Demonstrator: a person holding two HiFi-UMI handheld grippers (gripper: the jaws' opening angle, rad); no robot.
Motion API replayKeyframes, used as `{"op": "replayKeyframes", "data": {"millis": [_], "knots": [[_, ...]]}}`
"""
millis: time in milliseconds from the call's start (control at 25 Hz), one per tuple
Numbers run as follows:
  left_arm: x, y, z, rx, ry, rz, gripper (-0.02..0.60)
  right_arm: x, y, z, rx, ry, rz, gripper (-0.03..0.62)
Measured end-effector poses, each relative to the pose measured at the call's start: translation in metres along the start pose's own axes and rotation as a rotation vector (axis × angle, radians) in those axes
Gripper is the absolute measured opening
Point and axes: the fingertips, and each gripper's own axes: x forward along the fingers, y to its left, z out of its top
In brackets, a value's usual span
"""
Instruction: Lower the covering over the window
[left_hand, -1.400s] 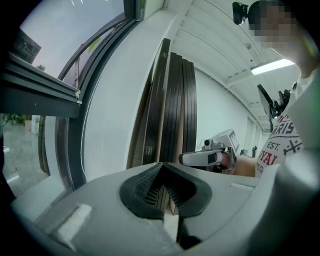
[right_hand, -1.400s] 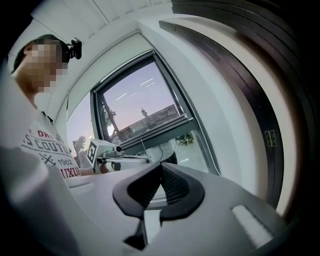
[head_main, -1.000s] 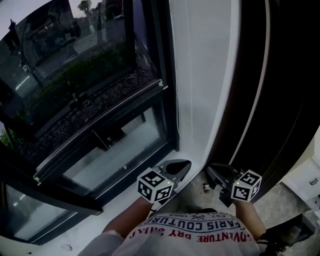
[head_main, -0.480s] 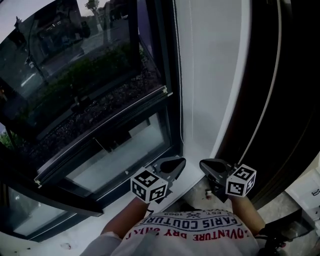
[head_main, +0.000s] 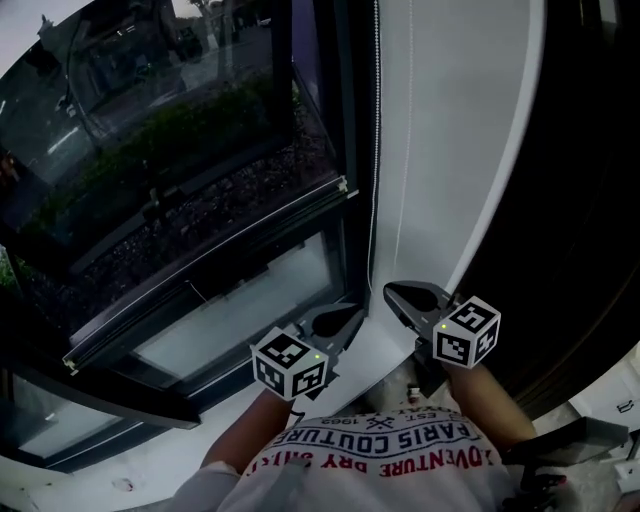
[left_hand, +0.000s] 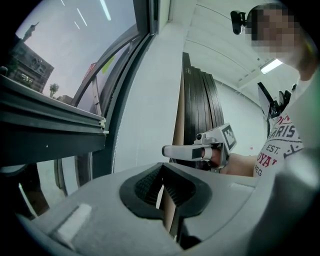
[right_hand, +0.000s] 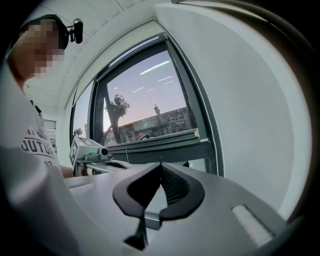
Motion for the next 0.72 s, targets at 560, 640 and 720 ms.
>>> {"op": "replayKeyframes", "data": {"millis": [560,640,720], "knots": [[-0.007,0.054,-0.008,-0.049,0.007,0.088,0.002,0.081,-0.078,0.067,-0.044,-0.114,-0.162,0.151],[-0.007,0.060,-0.010,-0.052,0.013,0.098,0.002,0.088,-0.097,0.073,-0.014,-0.140,-0.208,0.209],[-0.009,0.065,-0.014,-0.059,0.022,0.107,0.002,0.093,-0.115,0.076,0.011,-0.154,-0.258,0.225]]}}
